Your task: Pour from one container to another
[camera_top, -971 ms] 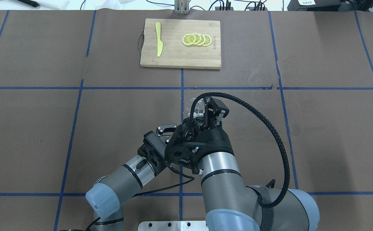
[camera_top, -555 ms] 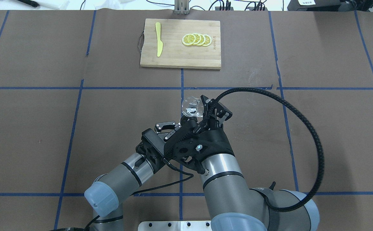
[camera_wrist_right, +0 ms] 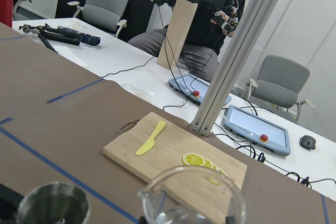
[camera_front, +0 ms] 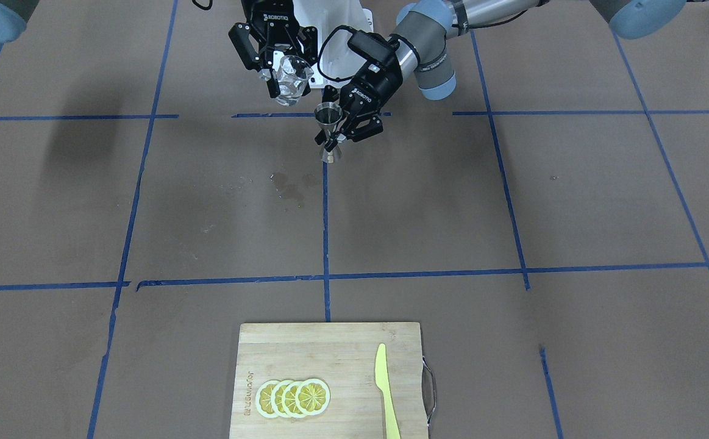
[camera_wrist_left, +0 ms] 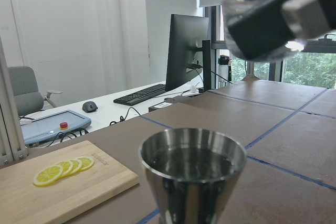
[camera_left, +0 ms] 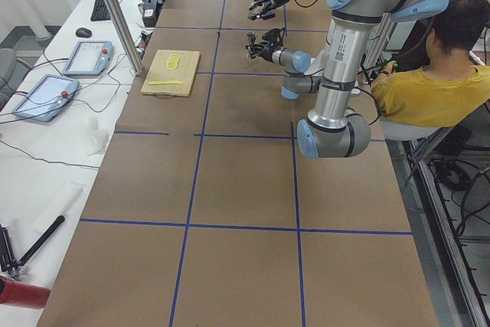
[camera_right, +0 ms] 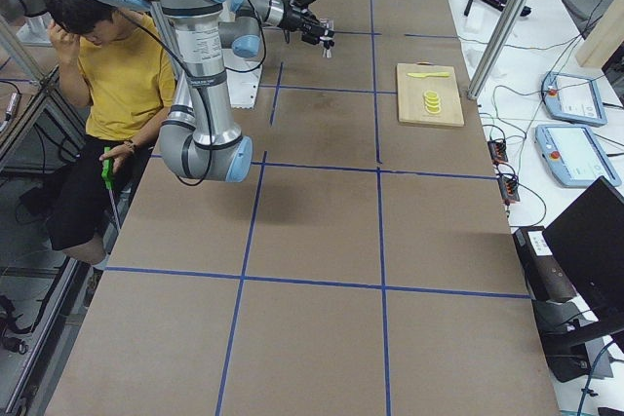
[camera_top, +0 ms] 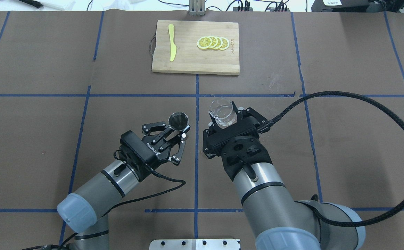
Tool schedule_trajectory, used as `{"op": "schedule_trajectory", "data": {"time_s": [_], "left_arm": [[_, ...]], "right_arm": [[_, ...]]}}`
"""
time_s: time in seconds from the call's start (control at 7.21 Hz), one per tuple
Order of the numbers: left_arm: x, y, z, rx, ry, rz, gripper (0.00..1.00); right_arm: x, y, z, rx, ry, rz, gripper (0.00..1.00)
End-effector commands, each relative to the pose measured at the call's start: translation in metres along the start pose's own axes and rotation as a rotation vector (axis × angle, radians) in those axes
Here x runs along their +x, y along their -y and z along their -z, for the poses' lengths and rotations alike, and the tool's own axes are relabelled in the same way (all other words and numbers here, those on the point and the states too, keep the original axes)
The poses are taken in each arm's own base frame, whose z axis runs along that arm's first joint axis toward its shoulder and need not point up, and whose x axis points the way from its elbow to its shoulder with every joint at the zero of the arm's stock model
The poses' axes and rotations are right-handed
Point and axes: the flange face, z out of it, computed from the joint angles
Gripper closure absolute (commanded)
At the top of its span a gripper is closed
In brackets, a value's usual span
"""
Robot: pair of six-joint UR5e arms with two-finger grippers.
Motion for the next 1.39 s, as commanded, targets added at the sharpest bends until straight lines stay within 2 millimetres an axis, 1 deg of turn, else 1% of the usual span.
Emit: {"op": "schedule_trajectory", "data": {"time_s": [0.0,0.14,0.28,0.42,0.56,0.69,0.83,0.97,1.11,1.25], "left_arm": [[-0.029,0.002,0.021,0.034,0.111,0.008,1.0],[-0.052,-0.016,0.039,0.03,0.171,-0.009,1.0],[-0.08,-0.03,0.067,0.057,0.19,0.009,1.0],[-0.102,-0.045,0.085,0.04,0.215,0.017,1.0],[-0.114,-0.05,0.094,0.064,0.257,0.149,1.0],[-0.131,-0.062,0.111,0.046,0.272,0.177,1.0],[-0.151,-0.067,0.13,0.069,0.283,0.201,1.0],[-0.179,-0.081,0.158,0.033,0.31,0.161,1.0],[-0.202,-0.091,0.175,0.004,0.343,0.118,1.0],[-0.221,-0.093,0.183,0.006,0.384,0.104,1.0]], "right_arm": [[0.026,-0.005,-0.009,-0.018,-0.019,-0.196,1.0],[0.038,-0.008,-0.017,-0.038,-0.028,-0.25,1.0],[0.052,-0.018,-0.023,-0.045,-0.054,-0.295,1.0],[0.059,-0.016,-0.025,-0.044,-0.062,-0.337,1.0],[0.073,-0.027,-0.022,-0.054,-0.077,-0.324,1.0],[0.082,-0.026,-0.022,-0.05,-0.088,-0.323,1.0],[0.09,-0.03,-0.025,-0.053,-0.104,-0.313,1.0],[0.096,-0.035,-0.027,-0.06,-0.115,-0.303,1.0],[0.104,-0.044,-0.029,-0.068,-0.133,-0.315,1.0],[0.11,-0.051,-0.03,-0.071,-0.145,-0.342,1.0]]}}
